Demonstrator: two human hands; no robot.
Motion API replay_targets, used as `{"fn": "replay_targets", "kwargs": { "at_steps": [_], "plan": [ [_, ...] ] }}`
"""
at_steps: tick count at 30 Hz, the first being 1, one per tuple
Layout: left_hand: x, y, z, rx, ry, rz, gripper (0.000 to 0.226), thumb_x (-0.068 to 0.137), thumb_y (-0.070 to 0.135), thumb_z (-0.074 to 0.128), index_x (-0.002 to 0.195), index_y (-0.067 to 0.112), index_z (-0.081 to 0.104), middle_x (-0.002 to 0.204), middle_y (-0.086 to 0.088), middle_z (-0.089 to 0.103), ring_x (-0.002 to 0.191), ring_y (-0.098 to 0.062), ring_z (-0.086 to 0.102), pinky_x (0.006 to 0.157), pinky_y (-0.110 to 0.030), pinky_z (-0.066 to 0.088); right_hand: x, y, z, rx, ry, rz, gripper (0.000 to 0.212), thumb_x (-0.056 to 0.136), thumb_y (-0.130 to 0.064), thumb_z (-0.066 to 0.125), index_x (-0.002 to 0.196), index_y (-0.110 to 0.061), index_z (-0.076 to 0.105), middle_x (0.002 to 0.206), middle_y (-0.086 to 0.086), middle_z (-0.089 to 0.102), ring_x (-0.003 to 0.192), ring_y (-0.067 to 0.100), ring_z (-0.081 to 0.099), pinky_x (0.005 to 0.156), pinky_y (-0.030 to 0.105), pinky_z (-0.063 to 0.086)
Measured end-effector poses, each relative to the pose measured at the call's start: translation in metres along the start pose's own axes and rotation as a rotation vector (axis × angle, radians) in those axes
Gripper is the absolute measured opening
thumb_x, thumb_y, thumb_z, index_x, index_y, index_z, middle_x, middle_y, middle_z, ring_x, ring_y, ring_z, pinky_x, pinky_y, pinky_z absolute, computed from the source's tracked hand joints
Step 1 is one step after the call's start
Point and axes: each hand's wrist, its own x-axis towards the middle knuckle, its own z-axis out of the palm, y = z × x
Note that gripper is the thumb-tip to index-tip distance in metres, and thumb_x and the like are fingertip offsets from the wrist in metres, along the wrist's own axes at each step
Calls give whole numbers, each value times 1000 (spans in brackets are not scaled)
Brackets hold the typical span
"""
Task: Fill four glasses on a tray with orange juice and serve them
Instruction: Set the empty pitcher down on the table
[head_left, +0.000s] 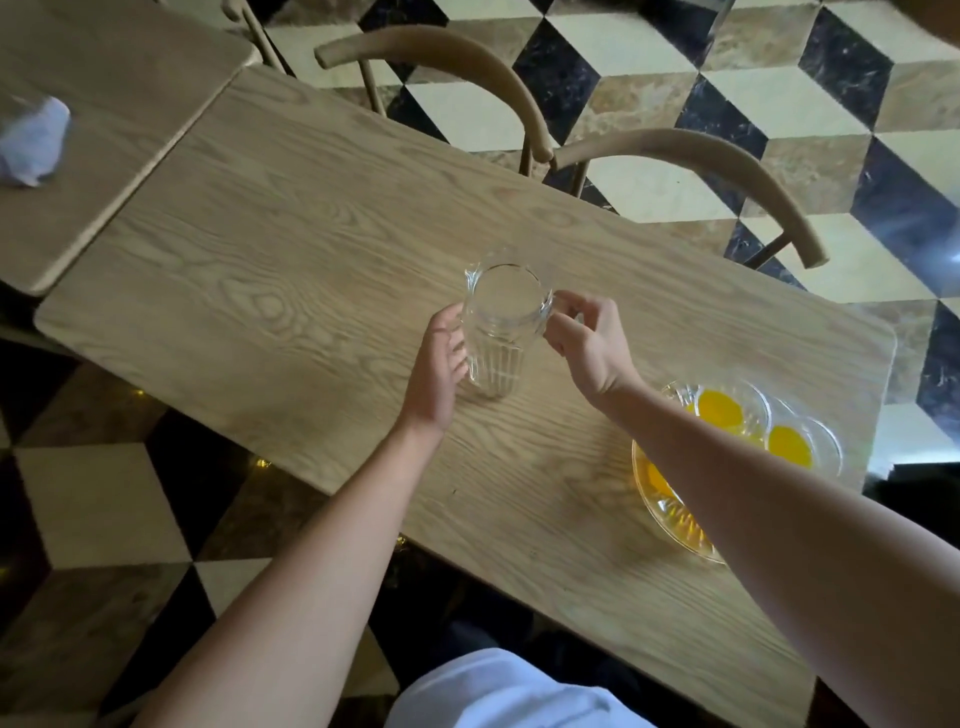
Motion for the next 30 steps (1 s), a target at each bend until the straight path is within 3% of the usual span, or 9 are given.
{"fn": "replay_targets", "kwargs": {
  "at_steps": [4, 7, 11, 14, 19, 24, 27, 30],
  "plan": [
    [0, -1, 1, -2, 14, 51, 49, 84, 51, 32, 129, 35, 43, 138, -7, 42, 137, -21, 44, 111, -33, 36, -2, 6, 4, -28, -28, -20, 19, 62, -12, 50, 51, -20, 38, 52, -9, 35, 55, 8, 31, 53, 25, 26],
    [-1, -5, 1, 11, 18, 63, 47, 86, 49, 28, 130, 37, 42, 136, -2, 46, 130, -14, 48, 101, -27, 40, -3, 8, 1, -28, -24, -8, 20, 62, -13, 51, 50, -22, 38, 52, -8, 36, 56, 10, 31, 54, 27, 26],
    [-6, -9, 3, 35, 25, 25, 59, 83, 59, 33, 138, 40, 42, 148, -4, 47, 141, -19, 44, 107, -36, 39, 0, 7, -4, -66, -44, -7, 19, 62, -14, 51, 49, -24, 41, 54, -5, 39, 59, 13, 34, 56, 29, 28],
    [-7, -9, 4, 36, 30, 25, 59, 86, 53, 28, 141, 37, 40, 147, -3, 46, 143, -20, 43, 109, -39, 38, 1, 8, -4, -68, -40, 0, 20, 62, -15, 51, 47, -25, 41, 53, -6, 40, 59, 14, 37, 58, 30, 29],
    [-7, -5, 4, 30, 26, 18, 54, 80, 57, 33, 131, 42, 41, 137, 2, 48, 135, -16, 47, 92, -29, 42, 3, 11, -3, -97, -49, -14, 16, 63, -16, 52, 51, -21, 42, 56, -1, 42, 61, 16, 39, 60, 32, 31],
    [-6, -5, 4, 62, 24, 31, 48, 85, 50, 28, 130, 42, 41, 129, 7, 51, 124, -10, 52, 86, -22, 41, 3, 12, -2, -104, -41, -11, 13, 62, -17, 52, 53, -18, 43, 56, -1, 41, 61, 14, 38, 60, 32, 31],
    [-4, -8, 0, 97, 15, 60, 32, 101, 44, 29, 130, 41, 41, 128, 6, 52, 112, 3, 53, 95, -25, 42, 0, 11, 0, -96, -24, 0, 12, 62, -18, 52, 53, -17, 45, 56, -1, 42, 61, 14, 39, 59, 31, 32],
    [1, -13, -1, 72, 34, 54, 29, 112, 32, 24, 133, 38, 42, 133, 2, 49, 114, -2, 53, 103, -33, 37, -3, 10, 2, -93, -6, 21, 10, 62, -19, 52, 55, -13, 48, 55, 0, 44, 61, 15, 40, 59, 30, 33]
  ]
}}
